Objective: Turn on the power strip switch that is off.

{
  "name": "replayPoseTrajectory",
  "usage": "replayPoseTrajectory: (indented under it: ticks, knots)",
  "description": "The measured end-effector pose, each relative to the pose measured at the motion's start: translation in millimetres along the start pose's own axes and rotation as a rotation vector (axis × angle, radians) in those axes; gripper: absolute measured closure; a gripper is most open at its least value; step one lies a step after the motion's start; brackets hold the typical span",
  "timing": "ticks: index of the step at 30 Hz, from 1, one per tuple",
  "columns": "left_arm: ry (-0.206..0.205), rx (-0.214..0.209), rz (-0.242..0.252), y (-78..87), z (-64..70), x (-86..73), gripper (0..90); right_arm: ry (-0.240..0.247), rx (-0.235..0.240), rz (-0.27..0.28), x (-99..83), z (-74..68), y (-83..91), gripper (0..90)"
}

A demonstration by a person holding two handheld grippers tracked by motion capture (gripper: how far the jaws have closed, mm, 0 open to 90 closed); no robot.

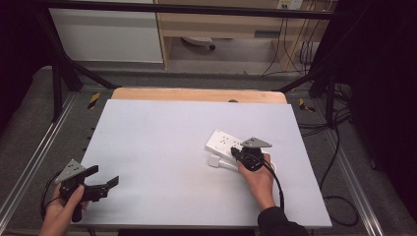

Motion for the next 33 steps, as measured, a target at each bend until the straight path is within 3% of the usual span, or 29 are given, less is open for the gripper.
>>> replayPoseTrajectory:
  ticks: [4,14,33]
  knots:
    - [0.001,-0.001,0.004,0.1,0.4,0.1,7.4,-0.011,-0.002,-0.009,-2.0,3.6,1.7,90.0]
    - [-0.002,0.001,0.016,1.5,0.5,1.4,7.5,0.026,0.005,-0.003,-0.8,0.8,-0.1,90.0]
    - [-0.001,0.002,0.020,1.4,0.4,1.9,7.6,0.046,-0.013,0.013,0.1,2.4,0.8,90.0]
Point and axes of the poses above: each handheld gripper's, and its own axes: y roughly backward along the jaws, x roughly out of its top, z roughly to its right, the point moved 4 cm from there along -y, roughly forward along the jaws, and after that the axes turned 10 degrees about y, right-handed, at the moved point
